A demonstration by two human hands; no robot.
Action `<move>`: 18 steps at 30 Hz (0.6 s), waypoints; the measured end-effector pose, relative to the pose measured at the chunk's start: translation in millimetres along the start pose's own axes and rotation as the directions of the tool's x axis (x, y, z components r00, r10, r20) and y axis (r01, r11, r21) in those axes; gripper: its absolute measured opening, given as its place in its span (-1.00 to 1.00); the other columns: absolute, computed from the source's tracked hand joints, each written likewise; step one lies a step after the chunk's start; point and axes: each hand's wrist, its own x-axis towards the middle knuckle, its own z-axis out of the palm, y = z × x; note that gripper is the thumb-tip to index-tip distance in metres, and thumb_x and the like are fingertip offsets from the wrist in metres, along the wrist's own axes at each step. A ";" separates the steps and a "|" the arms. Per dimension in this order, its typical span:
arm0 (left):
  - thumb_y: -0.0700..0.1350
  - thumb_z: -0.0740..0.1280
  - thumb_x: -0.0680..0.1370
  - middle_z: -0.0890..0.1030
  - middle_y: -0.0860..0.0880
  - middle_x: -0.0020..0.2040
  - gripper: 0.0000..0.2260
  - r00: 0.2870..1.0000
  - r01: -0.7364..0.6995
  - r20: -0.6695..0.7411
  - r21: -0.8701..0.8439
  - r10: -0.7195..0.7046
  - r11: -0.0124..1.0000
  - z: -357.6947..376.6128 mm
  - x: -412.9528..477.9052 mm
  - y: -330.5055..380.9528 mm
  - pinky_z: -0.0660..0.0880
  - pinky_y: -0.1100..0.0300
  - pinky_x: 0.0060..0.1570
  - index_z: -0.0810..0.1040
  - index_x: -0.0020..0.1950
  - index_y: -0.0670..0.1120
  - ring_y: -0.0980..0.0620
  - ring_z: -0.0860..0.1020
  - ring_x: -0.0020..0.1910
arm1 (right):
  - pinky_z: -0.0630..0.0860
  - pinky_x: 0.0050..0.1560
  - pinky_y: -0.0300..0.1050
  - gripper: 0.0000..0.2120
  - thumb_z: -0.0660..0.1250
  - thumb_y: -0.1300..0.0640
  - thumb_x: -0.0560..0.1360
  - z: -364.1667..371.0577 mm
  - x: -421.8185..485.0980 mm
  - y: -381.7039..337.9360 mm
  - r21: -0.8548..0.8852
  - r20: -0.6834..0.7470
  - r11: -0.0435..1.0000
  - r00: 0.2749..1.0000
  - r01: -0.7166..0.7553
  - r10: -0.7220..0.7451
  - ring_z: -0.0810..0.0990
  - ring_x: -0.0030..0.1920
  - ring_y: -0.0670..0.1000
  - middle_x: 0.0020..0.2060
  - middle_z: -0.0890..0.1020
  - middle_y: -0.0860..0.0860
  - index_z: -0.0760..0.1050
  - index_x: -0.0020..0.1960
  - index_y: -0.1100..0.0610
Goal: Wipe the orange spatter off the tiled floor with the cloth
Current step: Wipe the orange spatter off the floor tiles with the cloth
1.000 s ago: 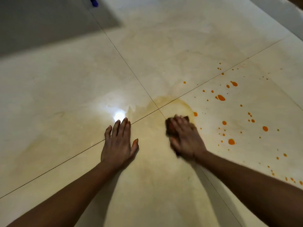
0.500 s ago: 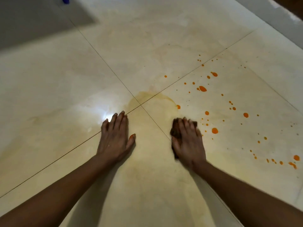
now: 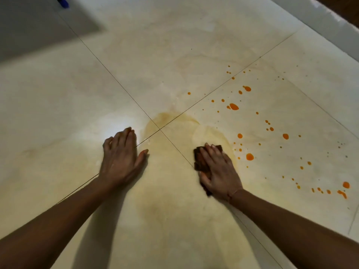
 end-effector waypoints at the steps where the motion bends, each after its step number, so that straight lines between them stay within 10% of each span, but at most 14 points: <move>1: 0.22 0.00 0.55 0.33 -0.18 0.45 -0.37 1.000 0.018 0.007 0.002 -0.018 1.000 -1.5 -1.1 -8.5 0.18 -0.14 0.33 0.29 0.42 -0.21 -0.19 0.28 0.40 | 0.11 0.49 0.12 -0.29 0.05 -0.20 0.47 -1.7 10.2 10.0 -0.006 -0.021 0.998 0.998 -0.061 0.061 0.06 0.55 0.06 0.56 0.16 0.06 0.12 0.57 0.06; 4: 0.20 0.02 0.56 0.27 -0.16 0.49 -0.37 0.999 0.012 0.035 0.025 -0.013 1.000 4.8 -9.6 -23.1 0.15 -0.12 0.37 0.22 0.48 -0.20 -0.16 0.23 0.44 | 0.02 0.51 0.07 -0.29 -0.01 -0.21 0.49 -9.2 98.5 -14.3 0.021 -0.086 0.967 0.963 -0.253 0.254 0.05 0.55 0.07 0.56 0.16 0.08 0.09 0.56 0.06; 11: 0.08 0.05 0.55 0.27 -0.14 0.51 -0.43 0.998 0.039 0.040 -0.026 -0.038 0.999 4.0 -8.0 -26.1 0.10 -0.09 0.42 0.22 0.50 -0.18 -0.14 0.22 0.47 | 0.10 0.48 0.08 -0.29 0.14 -0.14 0.46 -0.3 37.0 -42.0 0.017 0.057 0.963 0.961 0.270 -0.270 0.10 0.54 0.05 0.55 0.20 0.07 0.14 0.56 0.05; 15: 0.03 0.08 0.54 0.30 -0.15 0.49 -0.44 0.999 0.035 0.035 -0.016 -0.035 0.999 7.1 -7.1 -26.3 0.15 -0.09 0.42 0.26 0.49 -0.19 -0.14 0.23 0.46 | 0.08 0.49 0.10 -0.30 0.02 -0.18 0.47 -11.5 130.1 -27.0 0.019 -0.053 0.990 0.989 -0.137 0.138 0.10 0.54 0.08 0.54 0.19 0.10 0.12 0.55 0.06; 18: -0.03 0.09 0.53 0.33 -0.16 0.47 -0.47 1.000 0.027 0.009 -0.035 -0.026 0.999 9.5 -5.5 -26.7 0.18 -0.10 0.40 0.29 0.47 -0.21 -0.16 0.28 0.43 | 0.01 0.50 0.05 -0.32 0.06 -0.13 0.48 -1.7 164.6 -107.8 0.029 -0.043 0.999 0.999 -0.024 0.026 0.09 0.54 0.07 0.54 0.21 0.09 0.14 0.55 0.08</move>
